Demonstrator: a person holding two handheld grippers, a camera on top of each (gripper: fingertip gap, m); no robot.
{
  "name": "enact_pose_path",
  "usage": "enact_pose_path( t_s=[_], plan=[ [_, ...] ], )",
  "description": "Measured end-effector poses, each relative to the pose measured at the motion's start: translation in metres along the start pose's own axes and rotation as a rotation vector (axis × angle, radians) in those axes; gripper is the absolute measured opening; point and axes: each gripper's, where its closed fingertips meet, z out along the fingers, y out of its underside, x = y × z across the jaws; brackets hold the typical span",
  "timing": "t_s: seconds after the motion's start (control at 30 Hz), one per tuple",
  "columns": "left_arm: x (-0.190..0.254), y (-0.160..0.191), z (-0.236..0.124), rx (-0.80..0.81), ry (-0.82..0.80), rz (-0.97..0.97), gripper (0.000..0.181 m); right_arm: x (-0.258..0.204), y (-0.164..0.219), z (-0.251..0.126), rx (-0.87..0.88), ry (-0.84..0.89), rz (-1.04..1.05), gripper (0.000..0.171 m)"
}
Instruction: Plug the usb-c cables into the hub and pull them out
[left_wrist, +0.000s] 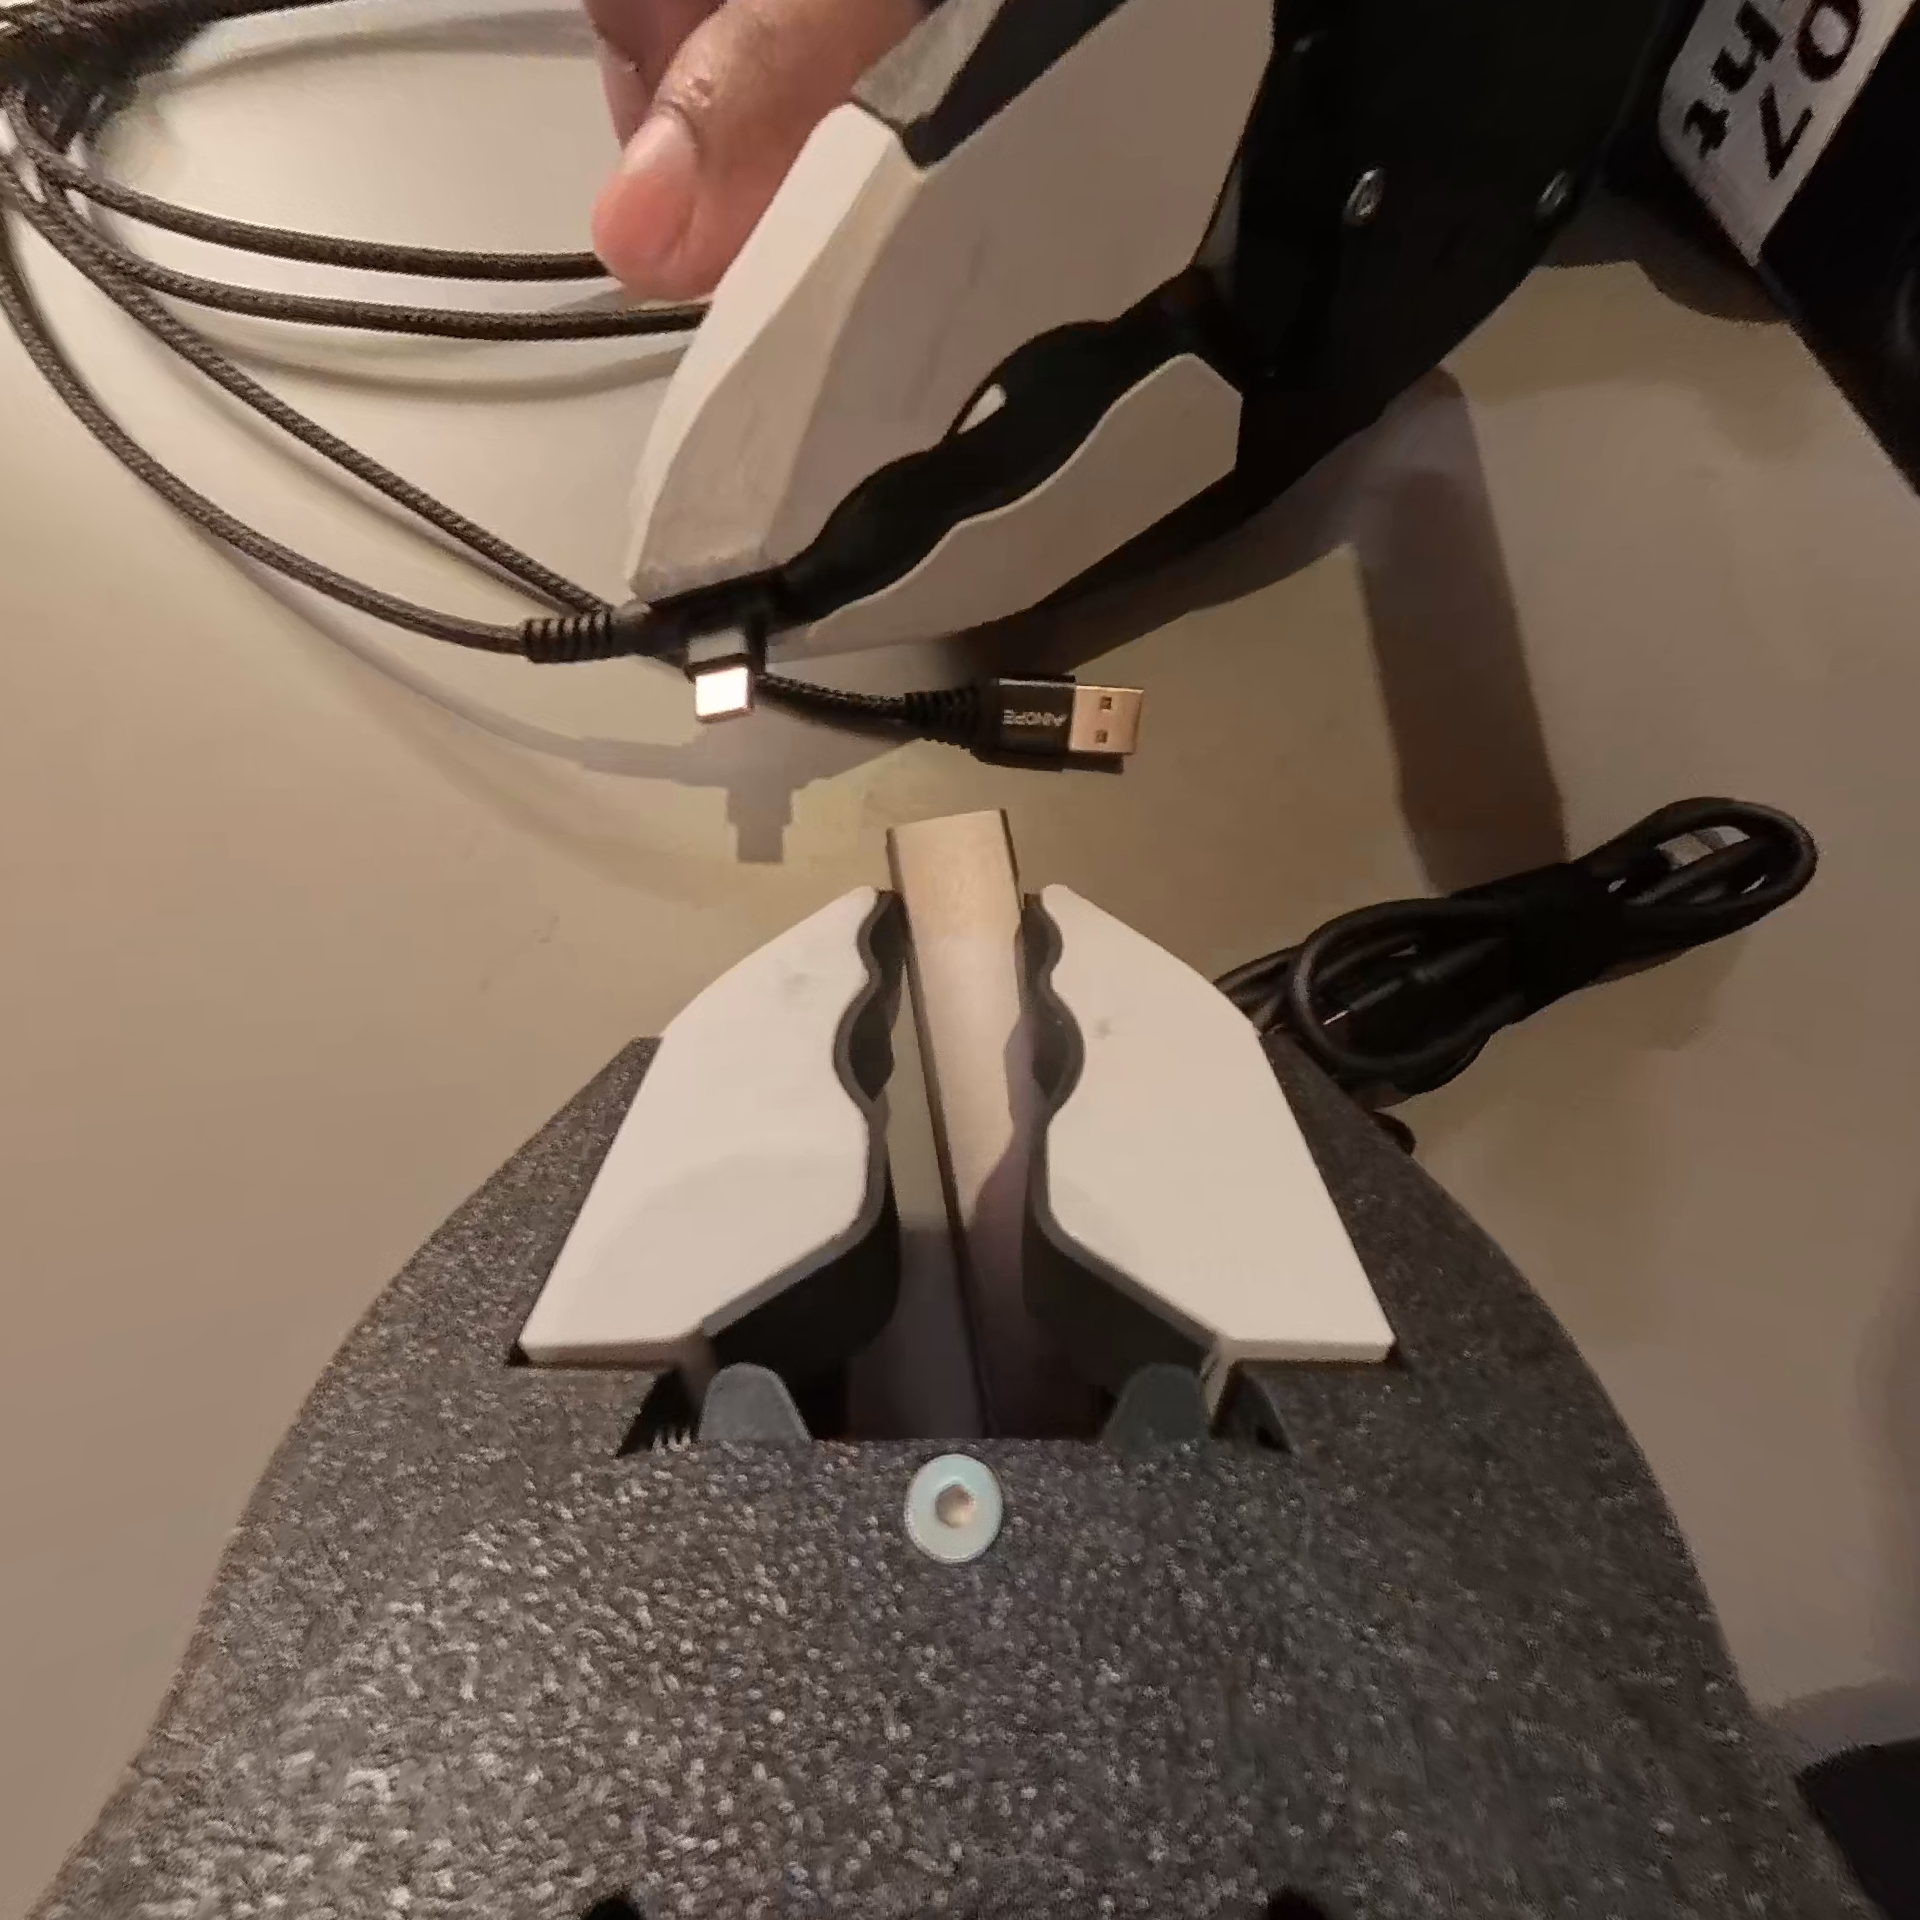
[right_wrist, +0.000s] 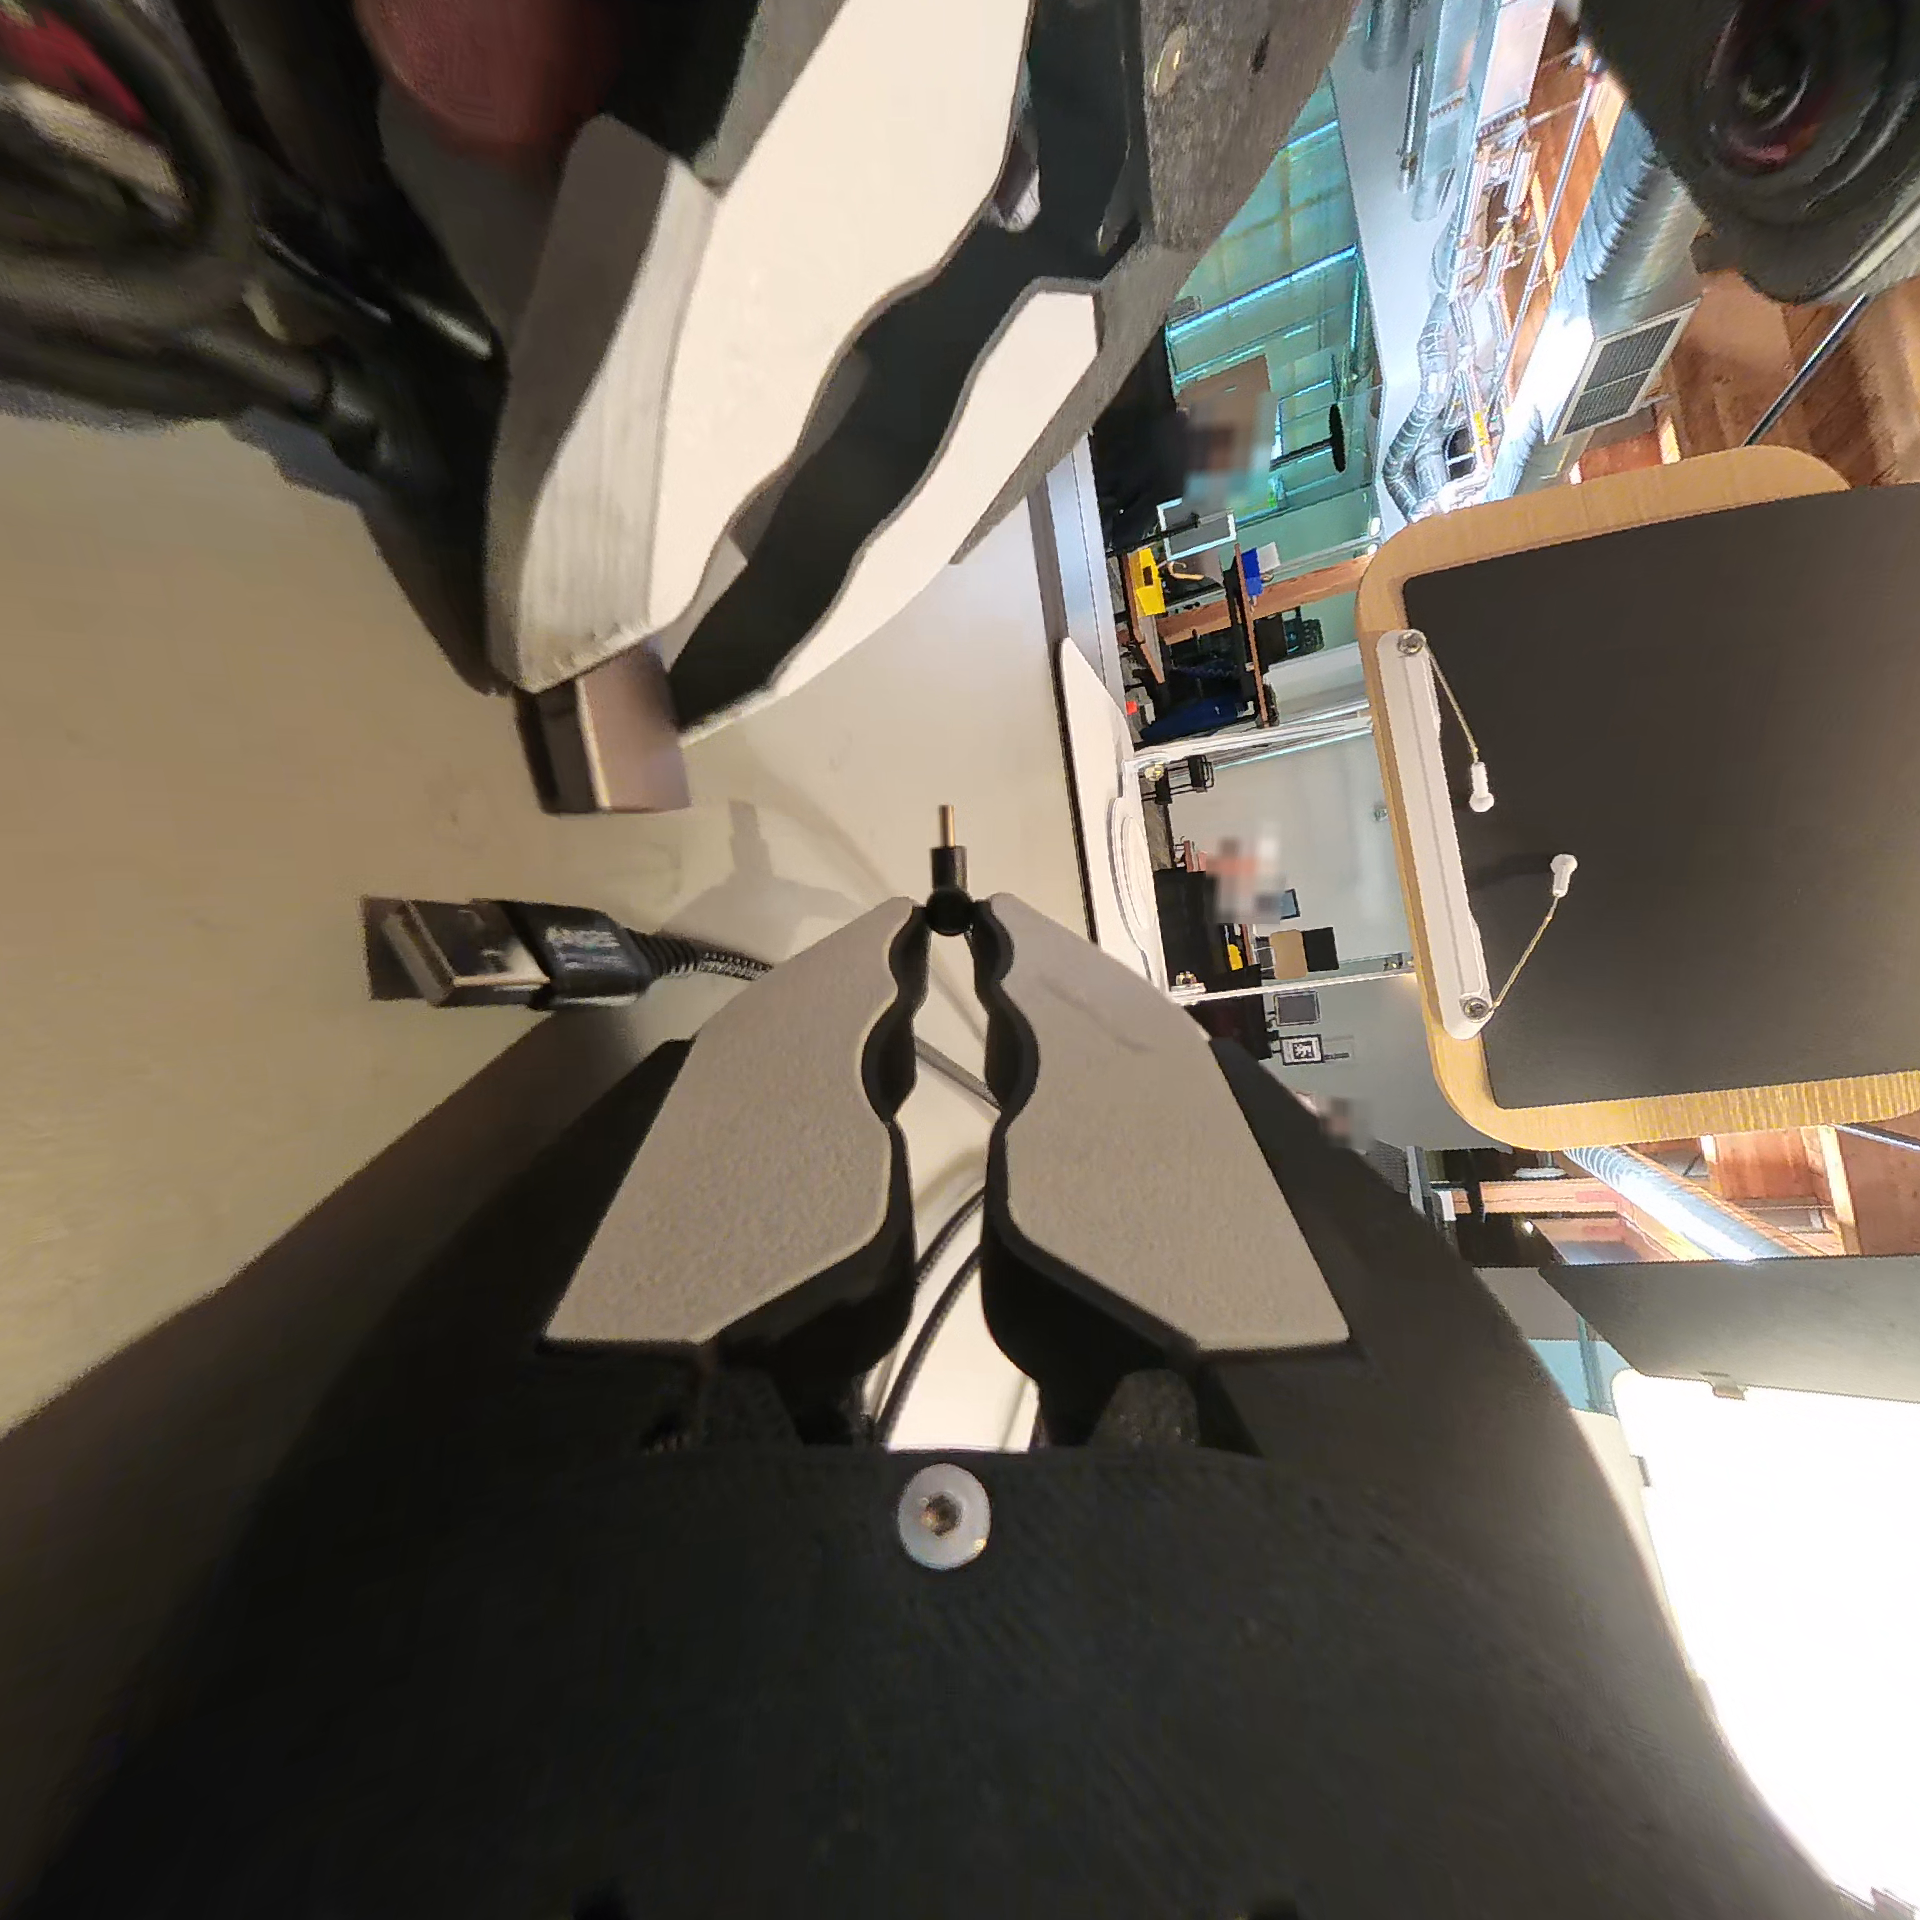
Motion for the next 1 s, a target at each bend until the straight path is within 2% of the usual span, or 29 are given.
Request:
enact_pose_path(
  t_s=[0.33, 0.5, 0.53, 0.63, 0.73, 0.77, 0.83, 0.93, 1.0],
  plan=[
    [0.004, 0.003, -0.017, 0.116, 0.127, -0.031, 0.023, -0.004, -0.013, -0.006, 0.025, 0.006, -0.112, 0.008],
    [0.003, -0.009, -0.038, 0.265, 0.156, -0.046, 0.021, -0.004, -0.021, -0.006, 0.025, 0.034, -0.209, 0.008],
    [0.002, -0.012, -0.043, 0.302, 0.166, -0.052, 0.000, -0.003, -0.022, -0.006, 0.023, 0.046, -0.229, 0.008],
    [0.000, -0.022, -0.061, 0.434, 0.204, -0.071, 0.000, 0.000, -0.026, -0.007, 0.025, 0.080, -0.270, 0.008],
    [-0.004, -0.022, -0.067, 0.465, 0.191, -0.080, 0.000, -0.004, -0.025, -0.005, 0.022, 0.055, -0.261, 0.008],
    [-0.003, -0.021, -0.065, 0.450, 0.189, -0.074, 0.000, -0.005, -0.025, -0.005, 0.020, 0.049, -0.253, 0.008],
    [-0.003, -0.013, -0.054, 0.356, 0.153, -0.065, 0.016, -0.005, -0.023, -0.004, 0.016, 0.040, -0.233, 0.008],
    [0.005, 0.011, -0.030, 0.076, 0.077, -0.009, 0.043, -0.005, -0.021, -0.004, 0.013, 0.039, -0.211, 0.008],
    [0.006, 0.021, -0.022, -0.069, 0.002, 0.027, 0.048, -0.005, -0.020, -0.003, 0.013, 0.035, -0.201, 0.008]
  ],
)
